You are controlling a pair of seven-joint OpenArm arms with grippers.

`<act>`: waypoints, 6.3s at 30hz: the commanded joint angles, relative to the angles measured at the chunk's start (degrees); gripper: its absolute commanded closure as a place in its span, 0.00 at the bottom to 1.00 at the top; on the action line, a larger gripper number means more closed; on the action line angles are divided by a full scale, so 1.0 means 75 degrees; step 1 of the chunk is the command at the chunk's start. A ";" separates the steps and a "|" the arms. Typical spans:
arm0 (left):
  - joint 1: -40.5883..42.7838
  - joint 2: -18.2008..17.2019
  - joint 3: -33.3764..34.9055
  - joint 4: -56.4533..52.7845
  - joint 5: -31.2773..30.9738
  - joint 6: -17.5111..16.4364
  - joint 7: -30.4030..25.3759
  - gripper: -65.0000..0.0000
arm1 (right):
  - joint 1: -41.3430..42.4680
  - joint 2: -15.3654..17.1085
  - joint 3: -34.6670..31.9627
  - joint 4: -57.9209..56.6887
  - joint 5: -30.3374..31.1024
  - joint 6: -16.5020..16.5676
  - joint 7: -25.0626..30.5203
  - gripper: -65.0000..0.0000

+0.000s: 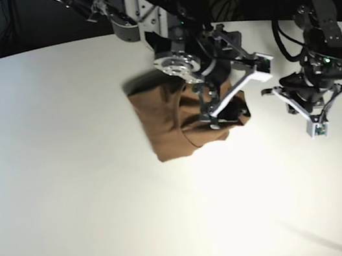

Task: Fold the T-shirt properly
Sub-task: 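Press the bundle and release it, opening both grippers, then withdraw both grippers away from the folded brown bundle, then push the bundle's side with the left gripper to square it, then tuck the loose flap under the bundle with the right gripper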

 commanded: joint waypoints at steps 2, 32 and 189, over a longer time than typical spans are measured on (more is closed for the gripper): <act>-0.0118 -0.0075 -0.0034 0.0113 -0.0007 -0.0006 -0.0154 0.94 | 0.0136 -0.0173 -0.0027 0.0116 0.0000 -0.0052 0.0127 0.17; 0.1277 0.0101 0.1513 0.0195 0.0907 -0.3183 0.0057 0.94 | 0.1062 0.1209 0.5177 -0.0107 0.0012 0.1150 0.0233 0.92; 0.2460 0.0851 -0.1230 0.1121 0.2443 -0.2480 -0.2029 0.94 | 0.0511 0.0119 0.4943 -0.2767 0.1008 0.1150 0.3386 1.00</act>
